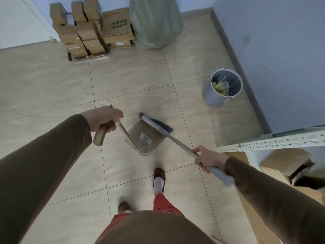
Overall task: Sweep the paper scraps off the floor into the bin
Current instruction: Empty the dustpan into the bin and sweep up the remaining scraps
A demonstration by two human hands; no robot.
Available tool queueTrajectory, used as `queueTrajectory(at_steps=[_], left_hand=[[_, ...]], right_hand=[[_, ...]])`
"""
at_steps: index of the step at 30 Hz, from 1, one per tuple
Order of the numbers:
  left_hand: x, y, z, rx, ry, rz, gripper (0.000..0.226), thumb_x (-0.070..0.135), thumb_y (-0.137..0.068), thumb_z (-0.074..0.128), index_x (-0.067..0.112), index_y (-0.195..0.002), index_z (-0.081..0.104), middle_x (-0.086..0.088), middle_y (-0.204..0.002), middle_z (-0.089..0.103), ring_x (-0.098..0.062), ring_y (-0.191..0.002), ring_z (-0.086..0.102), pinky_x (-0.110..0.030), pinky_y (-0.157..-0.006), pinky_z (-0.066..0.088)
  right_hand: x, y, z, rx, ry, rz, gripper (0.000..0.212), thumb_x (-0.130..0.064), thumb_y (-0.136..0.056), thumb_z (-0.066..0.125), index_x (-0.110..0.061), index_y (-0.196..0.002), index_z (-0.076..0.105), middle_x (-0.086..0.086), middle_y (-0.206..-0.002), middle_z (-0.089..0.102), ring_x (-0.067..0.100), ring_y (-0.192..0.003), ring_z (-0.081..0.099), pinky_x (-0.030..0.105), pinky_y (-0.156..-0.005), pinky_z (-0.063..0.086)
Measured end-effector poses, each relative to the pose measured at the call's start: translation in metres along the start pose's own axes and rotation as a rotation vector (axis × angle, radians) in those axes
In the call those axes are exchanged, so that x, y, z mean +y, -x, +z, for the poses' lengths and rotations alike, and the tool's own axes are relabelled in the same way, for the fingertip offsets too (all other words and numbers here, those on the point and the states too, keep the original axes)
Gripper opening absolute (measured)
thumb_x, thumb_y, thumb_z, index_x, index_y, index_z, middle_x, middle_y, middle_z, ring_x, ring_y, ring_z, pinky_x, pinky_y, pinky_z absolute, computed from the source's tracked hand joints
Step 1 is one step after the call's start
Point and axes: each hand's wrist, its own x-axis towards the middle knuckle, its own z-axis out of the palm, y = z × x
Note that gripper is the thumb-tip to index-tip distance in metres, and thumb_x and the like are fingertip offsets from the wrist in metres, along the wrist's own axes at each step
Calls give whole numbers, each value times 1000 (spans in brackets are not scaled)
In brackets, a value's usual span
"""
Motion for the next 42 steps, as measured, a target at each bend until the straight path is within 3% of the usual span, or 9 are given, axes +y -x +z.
queueTrajectory(at_steps=[6, 12, 16, 20, 25, 30, 35, 38, 42], left_hand=[[-12, 12, 7, -82, 56, -32, 24, 22, -83, 70, 4, -79, 55, -12, -56, 56, -19, -44, 49, -20, -39, 43], [-45, 14, 2, -157, 235, -75, 33, 22, -78, 77, 7, -98, 56, -12, -75, 57, -20, -54, 56, -27, -48, 52], [-68, 14, 9, -89, 151, -49, 17, 15, -87, 66, 6, -98, 57, -11, -72, 56, -11, -38, 44, -18, -36, 41], [-81, 16, 2, -9, 114, 29, 12, 13, -90, 56, 7, -101, 59, -10, -69, 54, -8, -35, 40, -15, -34, 36], [-95, 30, -16, -29, 27, 69, 16, 11, -88, 55, 7, -102, 62, -9, -71, 54, -12, -49, 39, -16, -37, 36], [-98, 44, -41, -26, -115, 122, 24, 10, -88, 58, 2, -108, 65, -12, -72, 56, -12, -45, 40, -18, -36, 35], [-101, 51, -48, -96, -301, 161, 32, 9, -88, 58, -10, -114, 62, -18, -84, 60, -14, -49, 40, -21, -39, 37], [-107, 47, -36, -103, -335, 141, 33, 6, -85, 58, -11, -113, 63, -17, -82, 61, -15, -50, 42, -22, -41, 37], [-104, 48, -24, -135, -300, 96, 10, 7, -86, 51, 11, -92, 58, -10, -67, 53, -12, -41, 40, -20, -40, 33]], right_hand=[[27, 87, -12, -40, -121, -58, 41, -4, -91, 52, -32, -121, 45, 6, -62, 52, 16, -43, 42, 23, -39, 35], [3, 57, 14, 181, -22, -102, 45, -4, -90, 50, -24, -129, 38, 9, -70, 52, 16, -46, 45, 20, -38, 37], [-20, -2, 61, 167, -36, -76, 45, -3, -93, 47, -16, -134, 34, 13, -88, 49, 17, -55, 47, 18, -37, 41], [-10, 4, 81, 71, -104, -93, 46, -3, -92, 50, -15, -134, 36, 10, -74, 53, 14, -46, 45, 25, -41, 40], [31, 56, 75, 45, -291, -131, 46, -5, -94, 55, -22, -134, 41, 8, -69, 52, 14, -45, 43, 25, -40, 37], [32, 67, 87, 185, -361, -114, 45, -5, -95, 52, -27, -132, 39, 9, -71, 51, 16, -45, 42, 24, -41, 37], [20, 24, 112, 338, -397, -14, 43, 1, -95, 45, -16, -133, 34, 13, -85, 52, 15, -49, 41, 18, -32, 37], [18, 3, 150, 281, -402, 65, 44, 5, -94, 43, -11, -133, 30, 22, -110, 49, 16, -53, 45, 19, -31, 39], [22, 28, 203, 105, -462, 72, 38, 0, -96, 42, -13, -131, 33, 13, -84, 52, 14, -47, 44, 19, -34, 40]])
